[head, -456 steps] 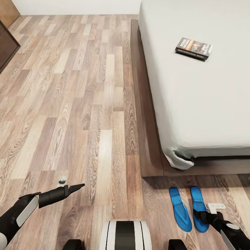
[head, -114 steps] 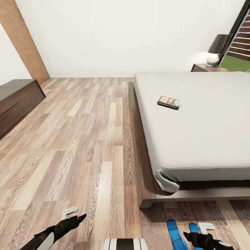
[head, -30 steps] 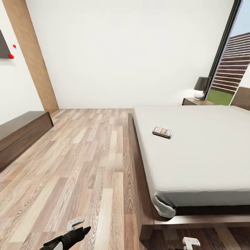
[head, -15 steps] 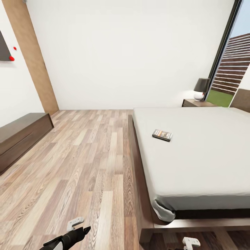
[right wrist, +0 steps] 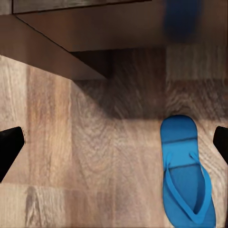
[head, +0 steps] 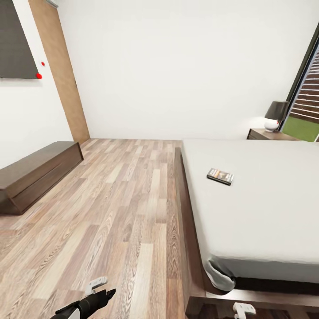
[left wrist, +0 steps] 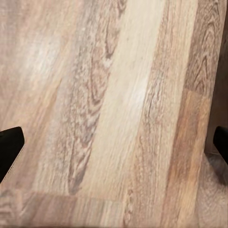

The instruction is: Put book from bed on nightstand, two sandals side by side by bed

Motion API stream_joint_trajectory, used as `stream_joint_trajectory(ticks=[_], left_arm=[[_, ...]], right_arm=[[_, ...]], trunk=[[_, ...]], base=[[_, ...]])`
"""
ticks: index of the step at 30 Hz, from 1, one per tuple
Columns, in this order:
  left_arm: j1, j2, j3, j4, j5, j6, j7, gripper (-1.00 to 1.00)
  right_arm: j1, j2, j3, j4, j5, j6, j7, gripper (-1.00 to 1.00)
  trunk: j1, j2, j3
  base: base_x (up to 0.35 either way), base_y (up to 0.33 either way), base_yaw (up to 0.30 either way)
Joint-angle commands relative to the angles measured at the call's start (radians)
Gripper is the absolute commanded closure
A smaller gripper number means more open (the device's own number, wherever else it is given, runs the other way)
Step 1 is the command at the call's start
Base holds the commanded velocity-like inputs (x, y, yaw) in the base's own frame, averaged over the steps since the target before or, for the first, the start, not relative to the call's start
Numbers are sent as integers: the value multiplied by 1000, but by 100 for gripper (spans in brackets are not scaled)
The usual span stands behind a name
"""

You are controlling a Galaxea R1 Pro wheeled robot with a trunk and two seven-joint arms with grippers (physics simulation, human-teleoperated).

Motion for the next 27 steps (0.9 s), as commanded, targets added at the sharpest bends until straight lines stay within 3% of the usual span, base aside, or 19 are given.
stream_joint_trajectory(ticks=[1,17,27], left_arm=[[-1,1,-3,-1,9,6,-2,-100],[-1,1,-3,-1,9,6,-2,-100],[-1,1,-3,-1,9,7,-2,-100]], right_arm=[[0,0,-8,-1,-7,4,6,-100],[0,1,-8,-1,-7,4,6,-100],[0,0,-8,-1,-7,4,6,-100]], trunk=[[0,0,-1],[0,0,-8],[0,0,-9]], base=[[0,0,273],[0,0,272],[0,0,49]])
